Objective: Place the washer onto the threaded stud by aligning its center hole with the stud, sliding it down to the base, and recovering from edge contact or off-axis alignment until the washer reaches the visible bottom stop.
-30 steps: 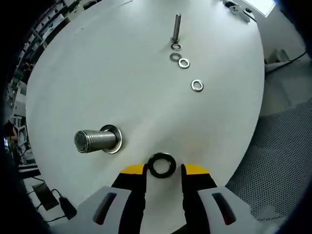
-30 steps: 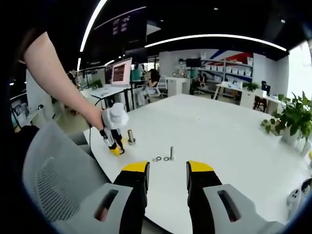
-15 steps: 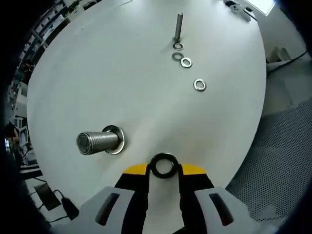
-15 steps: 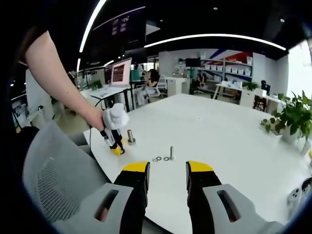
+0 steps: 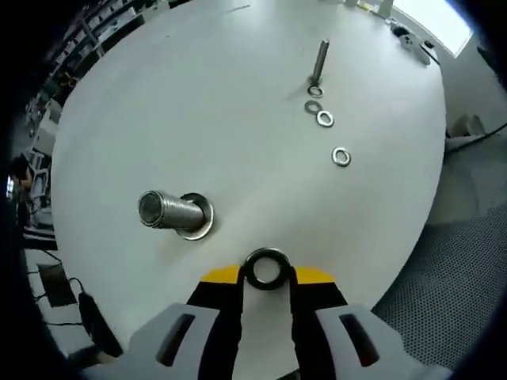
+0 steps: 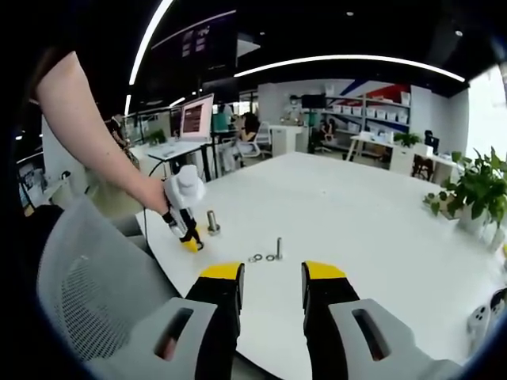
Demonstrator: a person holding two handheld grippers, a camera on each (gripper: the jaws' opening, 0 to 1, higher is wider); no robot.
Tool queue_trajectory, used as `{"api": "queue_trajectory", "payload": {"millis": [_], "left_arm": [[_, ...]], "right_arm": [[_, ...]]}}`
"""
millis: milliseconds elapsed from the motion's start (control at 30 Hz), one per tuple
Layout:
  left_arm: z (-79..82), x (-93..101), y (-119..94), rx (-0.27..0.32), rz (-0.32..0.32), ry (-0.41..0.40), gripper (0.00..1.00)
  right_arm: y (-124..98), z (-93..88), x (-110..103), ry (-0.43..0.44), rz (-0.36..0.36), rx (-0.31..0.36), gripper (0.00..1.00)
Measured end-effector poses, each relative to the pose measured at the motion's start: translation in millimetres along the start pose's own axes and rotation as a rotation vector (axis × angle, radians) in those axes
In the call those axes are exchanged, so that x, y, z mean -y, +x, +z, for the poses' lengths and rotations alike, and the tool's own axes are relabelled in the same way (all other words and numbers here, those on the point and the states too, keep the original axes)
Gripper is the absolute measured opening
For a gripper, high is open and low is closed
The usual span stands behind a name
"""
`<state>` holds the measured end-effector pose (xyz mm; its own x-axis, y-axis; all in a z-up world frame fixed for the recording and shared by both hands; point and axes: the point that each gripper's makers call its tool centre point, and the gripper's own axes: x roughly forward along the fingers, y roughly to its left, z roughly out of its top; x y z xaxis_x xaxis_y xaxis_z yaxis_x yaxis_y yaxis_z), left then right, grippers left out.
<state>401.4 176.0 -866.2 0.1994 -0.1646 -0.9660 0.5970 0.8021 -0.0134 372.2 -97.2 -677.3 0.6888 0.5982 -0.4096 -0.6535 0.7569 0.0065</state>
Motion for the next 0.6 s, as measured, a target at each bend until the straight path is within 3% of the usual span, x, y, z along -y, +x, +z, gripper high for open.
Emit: {"api": "queue_trajectory", "payload": {"millis": [67,300,600], "left_arm": [[0.6,3.4,-0.3,0.007,0.011,0.026,0.2],[1.9,2.8,-2.5,0.032,0.022,-0.023,0.2],[2.4,3.3,-2.5,0.025,0.033,-0.001,0.19]], "right_arm": [[-0.2,-0.1,0.0,0.0,0.0,0.001,0.31],[0.1,-0.5,0.0,-0.007,-0.002,-0.003,0.31],[0.1,-0.3,-1.6,-0.015,0.003,-0.003,0.31]]}}
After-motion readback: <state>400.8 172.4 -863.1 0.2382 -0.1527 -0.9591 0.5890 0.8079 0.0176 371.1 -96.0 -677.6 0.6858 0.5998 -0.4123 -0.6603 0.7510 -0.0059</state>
